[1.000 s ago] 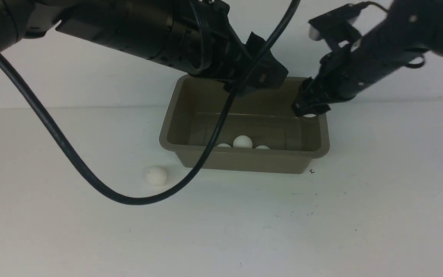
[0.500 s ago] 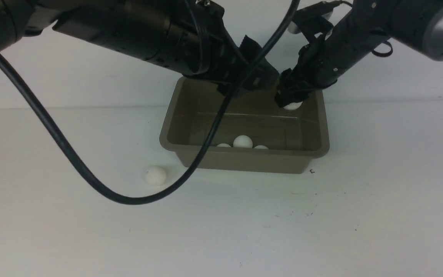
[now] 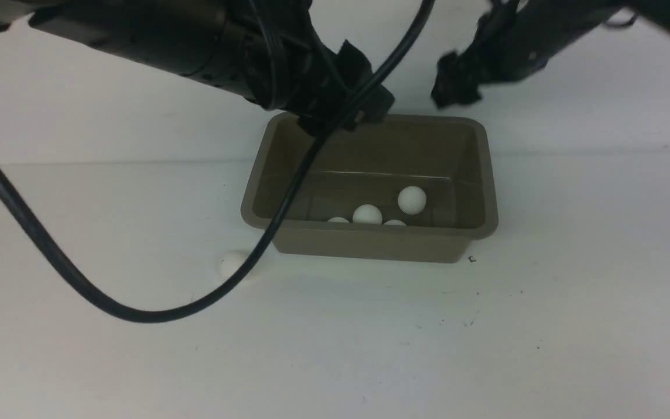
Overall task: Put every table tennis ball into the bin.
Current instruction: Use the right arm to put the table tennis ball into the box, then use the left arm to clamp the table tennis ball closest to it
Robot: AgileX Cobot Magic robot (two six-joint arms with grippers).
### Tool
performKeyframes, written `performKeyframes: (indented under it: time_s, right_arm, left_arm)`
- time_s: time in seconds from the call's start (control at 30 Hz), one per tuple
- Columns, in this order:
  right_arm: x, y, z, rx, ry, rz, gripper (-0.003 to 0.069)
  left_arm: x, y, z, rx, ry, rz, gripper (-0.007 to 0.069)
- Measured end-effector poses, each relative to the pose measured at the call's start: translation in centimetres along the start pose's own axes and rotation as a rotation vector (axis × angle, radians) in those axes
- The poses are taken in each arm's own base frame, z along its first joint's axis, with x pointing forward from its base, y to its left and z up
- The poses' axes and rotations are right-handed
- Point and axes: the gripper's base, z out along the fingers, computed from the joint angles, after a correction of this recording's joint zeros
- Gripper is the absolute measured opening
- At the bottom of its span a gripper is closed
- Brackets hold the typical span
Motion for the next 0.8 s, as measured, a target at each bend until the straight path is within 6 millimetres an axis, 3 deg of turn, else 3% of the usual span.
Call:
performKeyframes:
  time_s: [0.03, 0.1, 0.23, 0.27, 0.37, 0.6, 0.8]
  right_arm:
    - [-0.1, -0.1, -0.3, 0.009, -0.005, -0.001, 0.055]
    - [-1.3, -0.4, -5.0, 0.071, -0.087, -0.009, 0.0547]
    - [-1.9, -0.4, -9.9, 0.115, -0.163, -0.016, 0.0546]
    - [-2.0, -0.3, -12.7, 0.13, -0.192, -0.019, 0.0546]
    - [-1.7, 0.0, -16.8, 0.155, -0.228, -0.025, 0.0546]
    - [-0.1, 0.7, -23.1, 0.179, -0.238, -0.026, 0.0546]
    - [1.2, 1.3, -26.6, 0.177, -0.242, -0.019, 0.0546]
  left_arm:
    - [0.0, 0.0, 0.0, -0.006, 0.003, 0.005, 0.0482]
    - [0.2, 0.3, -0.3, -0.042, 0.029, 0.011, 0.0482]
    - [0.6, 0.5, -0.4, -0.069, 0.076, 0.015, 0.0482]
    - [0.8, 0.7, -0.4, -0.085, 0.092, 0.03, 0.0482]
    - [0.9, 0.9, -0.5, -0.109, 0.103, 0.048, 0.0482]
    - [1.6, 1.7, -0.7, -0.17, 0.179, 0.089, 0.0482]
    - [3.7, 5.0, -1.0, -0.254, 0.245, 0.019, 0.0482]
